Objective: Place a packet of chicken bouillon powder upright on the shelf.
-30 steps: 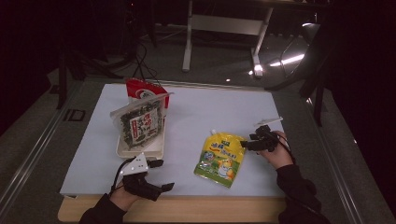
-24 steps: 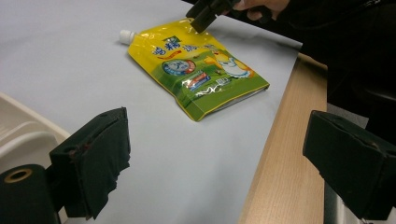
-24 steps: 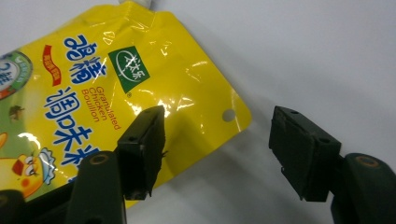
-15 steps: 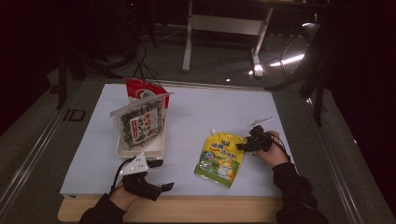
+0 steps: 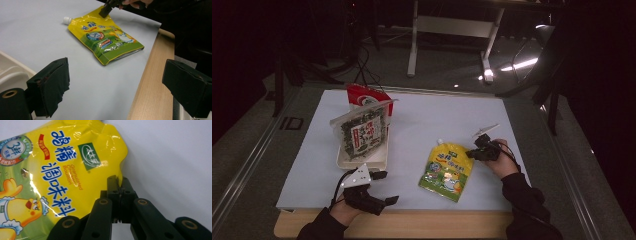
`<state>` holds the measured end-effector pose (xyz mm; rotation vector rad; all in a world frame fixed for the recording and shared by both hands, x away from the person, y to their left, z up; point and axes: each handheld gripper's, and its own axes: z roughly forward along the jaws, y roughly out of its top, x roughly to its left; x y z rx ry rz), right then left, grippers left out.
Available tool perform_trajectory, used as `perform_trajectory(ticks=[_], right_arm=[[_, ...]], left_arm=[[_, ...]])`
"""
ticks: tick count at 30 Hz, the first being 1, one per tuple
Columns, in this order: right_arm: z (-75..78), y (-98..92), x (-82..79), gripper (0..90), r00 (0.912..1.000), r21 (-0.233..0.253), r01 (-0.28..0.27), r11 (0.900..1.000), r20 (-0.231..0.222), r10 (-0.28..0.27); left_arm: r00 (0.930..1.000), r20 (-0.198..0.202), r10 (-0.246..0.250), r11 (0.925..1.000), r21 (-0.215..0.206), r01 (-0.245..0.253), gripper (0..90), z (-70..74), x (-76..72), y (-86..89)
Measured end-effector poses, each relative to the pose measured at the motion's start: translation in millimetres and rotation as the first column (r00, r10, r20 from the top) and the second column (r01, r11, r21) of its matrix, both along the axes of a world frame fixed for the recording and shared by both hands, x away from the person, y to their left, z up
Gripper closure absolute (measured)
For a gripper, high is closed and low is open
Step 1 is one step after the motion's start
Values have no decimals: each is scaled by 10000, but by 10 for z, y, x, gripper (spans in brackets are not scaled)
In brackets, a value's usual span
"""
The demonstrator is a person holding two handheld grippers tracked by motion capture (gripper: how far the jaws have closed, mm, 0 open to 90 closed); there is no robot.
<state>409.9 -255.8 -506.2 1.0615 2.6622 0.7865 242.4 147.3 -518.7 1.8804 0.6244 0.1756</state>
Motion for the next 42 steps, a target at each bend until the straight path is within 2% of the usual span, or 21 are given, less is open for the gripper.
perform_trajectory(ticks=[3, 7, 9, 10, 17, 21, 24, 29, 31, 33, 35, 36, 37, 38, 39, 42], right_arm=[[73, 27, -30, 900, 9997, 82, -42, 10000, 222, 40], [148, 91, -93, 900, 9974, -245, -185, 9995, 690, 202], [169, 102, -108, 900, 9965, -212, -215, 9995, 800, 231], [219, 121, -137, 900, 9946, -237, -298, 9993, 991, 320], [475, 154, -250, 900, 9852, 298, -564, 9980, 1635, 508], [635, 198, -366, 900, 9739, 489, -869, 9950, 2146, 745], [761, 234, -478, 900, 9614, 623, -1228, 9905, 2552, 1031], [925, 295, -625, 900, 9427, 674, -1664, 9838, 3035, 1387], [1001, 321, -692, 900, 9336, 782, -1969, 9773, 3193, 1626], [1065, 353, -761, 900, 9238, 827, -2182, 9724, 3389, 1785], [1088, 366, -789, 900, 9205, 882, -2284, 9696, 3440, 1856], [1088, 366, -789, 900, 9205, 882, -2284, 9696, 3440, 1856], [1150, 400, -862, 900, 9081, 908, -2587, 9617, 3623, 2101], [1185, 428, -909, 900, 8999, 870, -2797, 9561, 3709, 2295], [1185, 428, -909, 900, 8999, 870, -2797, 9561, 3709, 2295], [1210, 438, -951, 900, 8959, 1028, -3024, 9476, 3701, 2457]], left_arm=[[10000, -4, -5, 10000, -31, 5, 85, 4, -2, 1], [10000, 24, 6, 10000, -38, -6, 85, 12, -1, 5], [10000, 50, -4, 10000, -31, 4, 85, 13, 0, 5], [10000, 50, 9, 10000, -35, -8, 85, 13, 2, 5], [10000, 94, 8, 10000, -75, -7, 85, 26, 13, 1], [9999, 170, -7, 9999, -104, 9, 85, 42, 9, -9], [9998, 214, -65, 10000, -62, 66, 85, 60, 17, -30], [9982, 579, -180, 9997, 161, 171, 85, 151, 42, -79], [9974, 696, -210, 9998, 89, 205, 85, 196, 63, -88], [9977, 648, -194, 9998, 17, 194, 86, 227, 89, -93], [9977, 648, -194, 9998, 17, 194, 86, 227, 89, -93], [9984, 527, -203, 9996, -168, 212, 86, 250, 112, -101], [9986, 484, -220, 9996, -149, 228, 86, 256, 117, -106], [9985, 497, -230, 9996, -122, 236, 86, 257, 114, -112], [9984, 523, -219, 9996, -148, 227, 86, 253, 104, -120], [9984, 530, -201, 9996, -178, 210, 85, 225, 88, -146]])
